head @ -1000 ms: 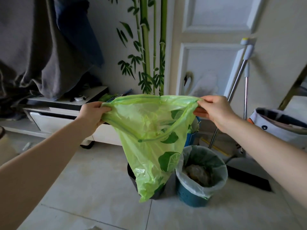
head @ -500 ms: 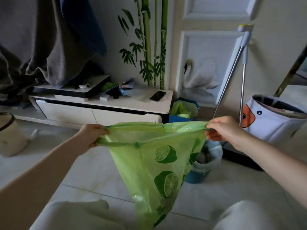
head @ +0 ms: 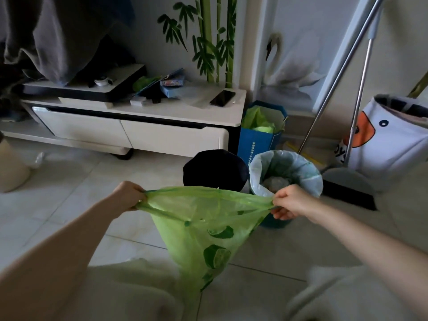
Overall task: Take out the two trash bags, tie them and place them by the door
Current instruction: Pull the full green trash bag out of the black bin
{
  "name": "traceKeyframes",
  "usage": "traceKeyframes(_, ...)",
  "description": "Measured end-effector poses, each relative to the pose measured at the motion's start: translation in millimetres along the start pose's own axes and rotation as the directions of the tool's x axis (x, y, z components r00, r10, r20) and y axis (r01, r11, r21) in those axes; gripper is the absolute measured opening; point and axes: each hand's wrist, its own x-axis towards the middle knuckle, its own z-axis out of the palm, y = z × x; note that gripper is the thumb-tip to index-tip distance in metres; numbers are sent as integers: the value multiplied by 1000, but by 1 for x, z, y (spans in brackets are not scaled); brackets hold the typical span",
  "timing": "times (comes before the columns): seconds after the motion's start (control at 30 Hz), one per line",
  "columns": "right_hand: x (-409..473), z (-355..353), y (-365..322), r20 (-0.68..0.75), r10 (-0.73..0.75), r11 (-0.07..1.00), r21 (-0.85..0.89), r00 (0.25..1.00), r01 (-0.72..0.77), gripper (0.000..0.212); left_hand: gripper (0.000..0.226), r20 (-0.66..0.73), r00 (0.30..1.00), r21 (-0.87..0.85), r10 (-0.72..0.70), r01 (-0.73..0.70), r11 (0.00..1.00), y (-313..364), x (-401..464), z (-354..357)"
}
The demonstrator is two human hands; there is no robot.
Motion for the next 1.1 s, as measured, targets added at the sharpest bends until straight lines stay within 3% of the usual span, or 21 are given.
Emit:
traceKeyframes(0.17,27,8,-10,-62,-26,999,32,998,28,16,11,-62,998,-62,-2,-2,998,3,38,2)
traceKeyframes(0.33,51,22,-5,-156,-75,997,5,985,77,12,12,-264,964,-167,-5,-40,985,5,59,0)
traceKeyframes(0.4,57,27,-3,-139,-64,998,16,988,67,13,9,-250,968,-164,-9,-33,986,4,65,1)
traceKeyframes(0.6,64,41,1,-62,-32,998,-52,998,29,13,12,-25,1000,41,-8,9,999,-3,59,10)
traceKeyframes(0.7,62,39,0,-32,-19,999,-30,999,18,10,13,-22,1000,184,16,-12,983,-1,52,7)
traceKeyframes(0.83,57,30,-2,-16,-8,1000,-3,1000,8,15,21,-59,979,468,197,-147,871,7,37,12)
traceKeyframes(1.0,50,15,3,-14,22,997,73,1000,-21,22,26,-66,948,509,311,-236,828,11,26,33)
traceKeyframes(1.1,46,2,13,-18,31,997,76,999,-29,26,32,-100,918,430,385,-309,848,21,22,44)
